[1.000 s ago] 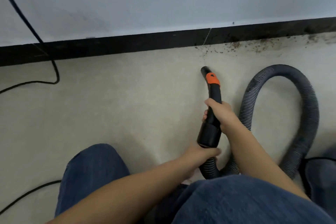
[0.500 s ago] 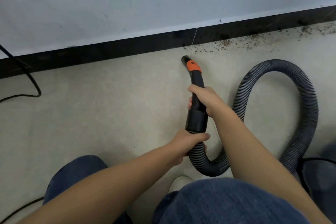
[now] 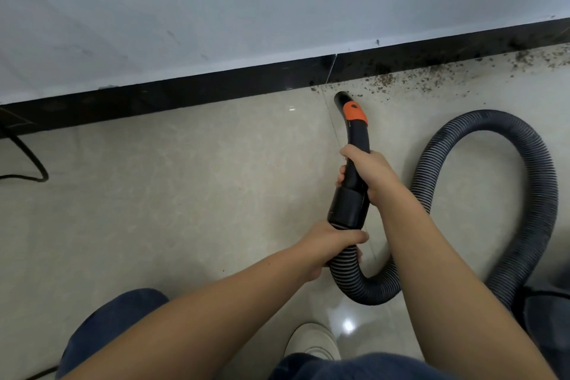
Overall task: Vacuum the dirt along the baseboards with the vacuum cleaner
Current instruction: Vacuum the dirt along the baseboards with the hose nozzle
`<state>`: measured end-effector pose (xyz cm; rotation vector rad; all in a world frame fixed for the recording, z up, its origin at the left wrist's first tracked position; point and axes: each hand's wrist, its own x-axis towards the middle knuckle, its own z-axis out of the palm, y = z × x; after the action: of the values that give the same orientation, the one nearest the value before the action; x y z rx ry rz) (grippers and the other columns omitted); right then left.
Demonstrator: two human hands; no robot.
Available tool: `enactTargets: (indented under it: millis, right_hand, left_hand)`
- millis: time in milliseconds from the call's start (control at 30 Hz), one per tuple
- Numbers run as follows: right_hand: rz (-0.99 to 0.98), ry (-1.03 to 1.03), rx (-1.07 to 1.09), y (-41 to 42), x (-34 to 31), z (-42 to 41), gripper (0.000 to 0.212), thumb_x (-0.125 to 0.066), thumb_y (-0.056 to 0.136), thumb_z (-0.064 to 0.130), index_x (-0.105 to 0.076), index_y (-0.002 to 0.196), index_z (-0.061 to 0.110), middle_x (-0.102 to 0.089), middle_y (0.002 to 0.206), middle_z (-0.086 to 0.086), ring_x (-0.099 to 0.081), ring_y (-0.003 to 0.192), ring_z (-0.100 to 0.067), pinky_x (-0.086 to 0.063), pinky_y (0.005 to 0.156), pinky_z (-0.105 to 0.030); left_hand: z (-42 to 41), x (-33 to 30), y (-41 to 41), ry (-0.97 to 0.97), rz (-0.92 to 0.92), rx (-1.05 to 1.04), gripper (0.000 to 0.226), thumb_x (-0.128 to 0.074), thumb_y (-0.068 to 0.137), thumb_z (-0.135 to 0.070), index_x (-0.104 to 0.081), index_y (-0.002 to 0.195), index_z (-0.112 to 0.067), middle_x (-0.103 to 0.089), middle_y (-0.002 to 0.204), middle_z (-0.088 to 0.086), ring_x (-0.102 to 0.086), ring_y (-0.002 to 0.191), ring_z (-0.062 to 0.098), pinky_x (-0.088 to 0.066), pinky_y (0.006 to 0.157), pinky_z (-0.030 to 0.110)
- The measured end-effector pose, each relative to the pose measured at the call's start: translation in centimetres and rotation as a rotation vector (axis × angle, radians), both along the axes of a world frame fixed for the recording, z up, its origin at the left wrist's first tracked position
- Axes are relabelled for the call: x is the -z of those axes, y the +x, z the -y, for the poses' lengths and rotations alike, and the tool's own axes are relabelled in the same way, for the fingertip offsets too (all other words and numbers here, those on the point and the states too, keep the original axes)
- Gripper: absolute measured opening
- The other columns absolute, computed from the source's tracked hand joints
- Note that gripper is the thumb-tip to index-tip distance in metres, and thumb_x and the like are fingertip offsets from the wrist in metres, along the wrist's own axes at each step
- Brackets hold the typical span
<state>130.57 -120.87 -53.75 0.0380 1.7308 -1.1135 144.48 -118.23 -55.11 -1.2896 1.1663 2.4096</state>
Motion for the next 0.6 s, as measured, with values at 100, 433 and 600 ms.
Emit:
enactTargets:
  millis: [100, 433, 600]
  right_hand:
    - [0.003, 0.007, 0.003, -0.9, 0.0, 0.2, 0.015, -0.061, 0.087, 0.014, -0.048, 0.092, 0.008, -0.052, 0.055, -0.006, -0.051, 0.041, -0.017, -0.052, 0.049, -0.028]
    - [0.02, 0.002, -0.067, -1.7, -0.5, 2.3, 0.015, -0.061, 0.087, 0.014, -0.049, 0.089, 0.007, -0.053, 0.055, -0.006, -0.052, 0.039, -0.017, -0.052, 0.049, -0.028]
    - [0.029, 0.014, -0.122, -0.7, -0.2, 2.0, 0.013, -0.06, 0.088, 0.013, -0.049, 0.089, 0.008, -0.053, 0.06, -0.008, -0.051, 0.041, -0.017, -0.051, 0.049, -0.027]
  left_hand:
    - [0.2, -0.3, -0.9, 0.001, -0.008, -0.011, 0.013, -0.066, 0.084, -0.014, -0.055, 0.092, -0.016, -0.063, 0.069, 0.006, -0.061, 0.056, 0.012, -0.052, 0.055, 0.018]
    - [1.4, -0.7, -1.9, -0.004, 0.008, -0.073, 0.013, -0.066, 0.085, -0.016, -0.056, 0.092, -0.015, -0.064, 0.071, 0.006, -0.062, 0.058, 0.014, -0.052, 0.055, 0.018]
    - [0.4, -0.4, -1.0, 0.012, -0.003, -0.116, 0.013, -0.067, 0.084, -0.015, -0.056, 0.092, -0.014, -0.064, 0.072, 0.007, -0.062, 0.059, 0.013, -0.052, 0.058, 0.019]
